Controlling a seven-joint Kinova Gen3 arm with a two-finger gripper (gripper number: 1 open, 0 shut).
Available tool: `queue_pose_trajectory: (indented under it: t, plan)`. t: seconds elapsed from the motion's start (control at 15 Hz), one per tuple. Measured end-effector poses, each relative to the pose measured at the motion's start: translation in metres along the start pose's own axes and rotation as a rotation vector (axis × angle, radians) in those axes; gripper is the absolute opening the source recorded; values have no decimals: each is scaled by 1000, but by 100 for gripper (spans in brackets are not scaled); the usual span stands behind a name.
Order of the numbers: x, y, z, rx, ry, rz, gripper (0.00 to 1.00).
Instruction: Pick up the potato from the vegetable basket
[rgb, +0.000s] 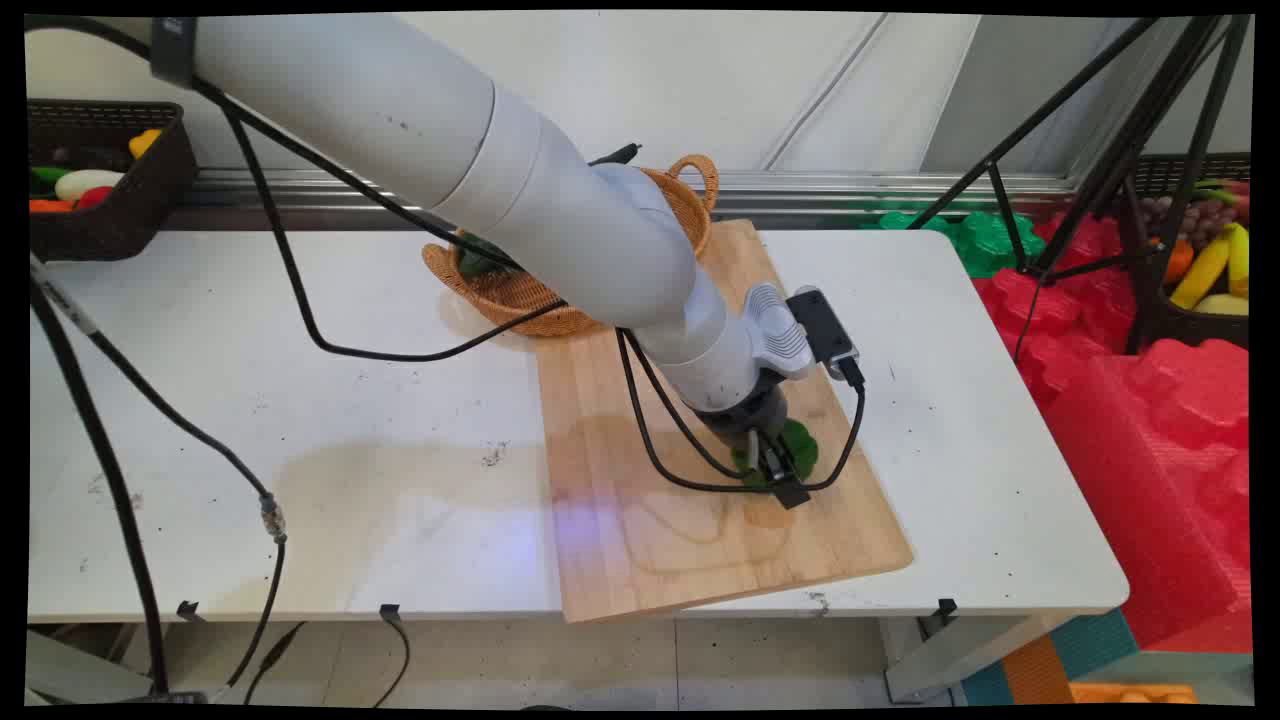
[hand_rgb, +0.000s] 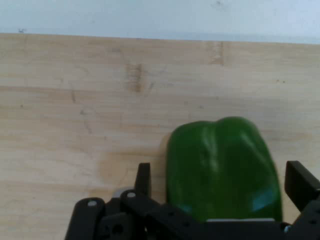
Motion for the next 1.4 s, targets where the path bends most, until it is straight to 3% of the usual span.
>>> queue_pose_trajectory:
  t: [0.47,0.93,1.4]
  plan:
    - [-1,0,-37,14,73,22,100]
    - [-13,-16,-119,52,171,6,100]
    - [-49,-59,-184,154,204,-109,100]
